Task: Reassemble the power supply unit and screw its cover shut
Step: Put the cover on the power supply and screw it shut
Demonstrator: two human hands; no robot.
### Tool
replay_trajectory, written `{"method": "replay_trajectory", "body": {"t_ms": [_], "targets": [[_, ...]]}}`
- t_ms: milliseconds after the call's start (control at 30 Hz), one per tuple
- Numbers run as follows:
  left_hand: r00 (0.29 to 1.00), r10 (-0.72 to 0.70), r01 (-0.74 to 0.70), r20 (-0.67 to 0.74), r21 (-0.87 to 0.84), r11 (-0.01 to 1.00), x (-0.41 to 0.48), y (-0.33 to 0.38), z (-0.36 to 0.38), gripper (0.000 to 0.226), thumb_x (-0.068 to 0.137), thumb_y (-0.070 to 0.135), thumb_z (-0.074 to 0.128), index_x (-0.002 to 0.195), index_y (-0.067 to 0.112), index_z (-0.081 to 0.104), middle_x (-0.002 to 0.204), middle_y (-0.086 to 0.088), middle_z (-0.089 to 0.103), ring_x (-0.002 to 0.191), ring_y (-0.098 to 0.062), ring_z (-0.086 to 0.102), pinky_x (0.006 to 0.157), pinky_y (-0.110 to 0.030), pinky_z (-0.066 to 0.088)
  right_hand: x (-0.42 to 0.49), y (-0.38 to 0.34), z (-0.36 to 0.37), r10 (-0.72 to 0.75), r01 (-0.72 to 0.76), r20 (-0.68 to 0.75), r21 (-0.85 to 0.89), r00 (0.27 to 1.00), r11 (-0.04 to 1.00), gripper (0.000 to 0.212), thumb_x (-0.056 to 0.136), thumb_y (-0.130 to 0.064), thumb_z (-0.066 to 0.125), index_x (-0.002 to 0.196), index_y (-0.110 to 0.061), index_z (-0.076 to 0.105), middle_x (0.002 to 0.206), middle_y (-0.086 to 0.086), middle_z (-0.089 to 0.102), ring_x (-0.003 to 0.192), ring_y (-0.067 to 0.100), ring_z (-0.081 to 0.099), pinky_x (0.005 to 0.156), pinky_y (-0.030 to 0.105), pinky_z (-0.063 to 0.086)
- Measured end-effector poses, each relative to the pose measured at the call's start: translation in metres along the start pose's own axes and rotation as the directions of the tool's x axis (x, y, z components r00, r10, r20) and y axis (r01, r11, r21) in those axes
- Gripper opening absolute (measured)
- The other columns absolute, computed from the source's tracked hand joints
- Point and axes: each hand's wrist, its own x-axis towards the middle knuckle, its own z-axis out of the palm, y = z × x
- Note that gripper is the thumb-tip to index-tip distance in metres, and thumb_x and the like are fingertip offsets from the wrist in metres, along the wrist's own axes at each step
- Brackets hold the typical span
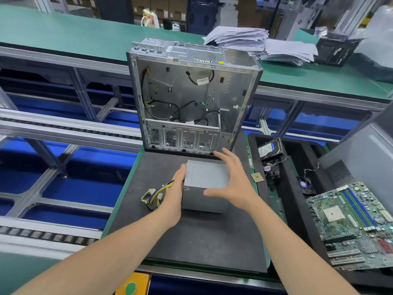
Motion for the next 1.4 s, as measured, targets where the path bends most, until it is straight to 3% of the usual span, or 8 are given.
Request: {"method": "replay_trajectory", "body": {"t_ms": [133, 267, 500, 833, 1067, 1167, 1300, 1400], "targets": [[0.993, -0.089, 0.079, -0.073, -0.137, 0.987, -0.002, 0.006, 0.014, 0.052, 0.085, 0.062, 0.07, 0.129, 0.033, 0.068, 0.12, -0.002, 0.076, 0.116, -0.027, 0.069, 0.106, -0.05, 0.05, -0.014, 0.001, 0.029, 0.395, -0.224, -0.366, 0.429, 0.842, 0.875, 0.052, 0.082, -0.055, 0.08, 0.125, -0.034, 0.059, 0.13, -0.013, 0.061, 0.128, 0.006, 0.056, 0.104, 0.025, 0.044], [0.982, -0.126, 0.091, -0.139, -0.237, 0.967, 0.004, 0.015, 0.019, 0.032, 0.086, 0.036, 0.071, 0.117, 0.037, 0.074, 0.109, -0.003, 0.079, 0.099, -0.032, 0.074, 0.082, -0.044, 0.057, -0.004, -0.008, 0.038, 0.687, -0.352, -0.273, 0.7, 0.673, 0.622, 0.03, 0.087, -0.058, 0.074, 0.101, -0.031, 0.072, 0.106, -0.01, 0.074, 0.111, 0.019, 0.067, 0.1, 0.044, 0.054], [0.958, -0.125, 0.087, -0.258, -0.154, 0.984, 0.014, 0.024, 0.029, 0.044, 0.075, 0.05, 0.085, 0.11, 0.026, 0.072, 0.114, -0.007, 0.074, 0.105, -0.029, 0.071, 0.094, -0.047, 0.057, 0.002, -0.007, 0.036, 0.685, -0.346, -0.2, 0.744, 0.701, 0.571, 0.032, 0.092, -0.045, 0.067, 0.092, -0.013, 0.071, 0.081, -0.001, 0.061, 0.081, 0.019, 0.05, 0.076, 0.034, 0.038], [0.958, 0.034, -0.03, -0.285, 0.017, 0.999, 0.019, 0.022, 0.022, 0.007, 0.089, 0.034, 0.075, 0.095, 0.032, 0.072, 0.093, 0.007, 0.071, 0.083, -0.017, 0.061, 0.061, -0.03, 0.037, 0.003, -0.002, 0.029, 0.624, -0.339, -0.179, 0.71, 0.761, 0.617, 0.018, 0.09, -0.036, 0.063, 0.095, -0.023, 0.074, 0.084, -0.004, 0.065, 0.083, 0.018, 0.055, 0.075, 0.035, 0.039], [0.933, 0.096, -0.107, -0.348, -0.011, 0.994, 0.02, 0.016, 0.029, 0.021, 0.089, 0.047, 0.073, 0.088, 0.026, 0.072, 0.091, 0.004, 0.068, 0.091, -0.02, 0.06, 0.079, -0.037, 0.043, 0.013, -0.003, 0.036, 0.704, -0.331, -0.309, 0.716, 0.64, 0.615, 0.032, 0.092, -0.049, 0.068, 0.082, -0.019, 0.07, 0.07, -0.009, 0.059, 0.075, 0.017, 0.052, 0.066, 0.034, 0.039], [0.923, 0.055, -0.086, -0.382, -0.065, 0.994, 0.019, 0.018, 0.033, 0.019, 0.08, 0.049, 0.073, 0.083, 0.031, 0.073, 0.092, 0.004, 0.069, 0.094, -0.022, 0.061, 0.08, -0.037, 0.043, 0.019, -0.008, 0.036, 0.781, -0.315, -0.276, 0.801, 0.56, 0.509, 0.026, 0.089, -0.051, 0.066, 0.077, -0.029, 0.072, 0.082, -0.011, 0.065, 0.09, 0.02, 0.059, 0.091, 0.043, 0.049], [0.936, 0.002, -0.056, -0.352, -0.143, 0.988, 0.02, 0.019, 0.033, 0.022, 0.074, 0.045, 0.07, 0.086, 0.028, 0.074, 0.097, 0.003, 0.071, 0.096, -0.024, 0.063, 0.082, -0.038, 0.045, 0.007, -0.003, 0.037, 0.704, -0.24, -0.121, 0.888, 0.7, 0.391, 0.043, 0.079, -0.057, 0.063, 0.105, -0.027, 0.081, 0.113, -0.001, 0.078, 0.117, 0.032, 0.069, 0.107, 0.048, 0.05], [0.945, -0.053, -0.012, -0.324, -0.194, 0.981, 0.024, 0.02, 0.031, 0.029, 0.077, 0.042, 0.068, 0.095, 0.019, 0.071, 0.093, -0.001, 0.072, 0.086, -0.025, 0.066, 0.076, -0.036, 0.045, -0.009, 0.021, 0.044, 0.457, -0.095, -0.225, 0.81, 0.861, 0.579, 0.047, 0.087, -0.045, 0.057, 0.127, -0.026, 0.072, 0.129, -0.002, 0.073, 0.128, 0.023, 0.063, 0.106, 0.037, 0.048]]}}
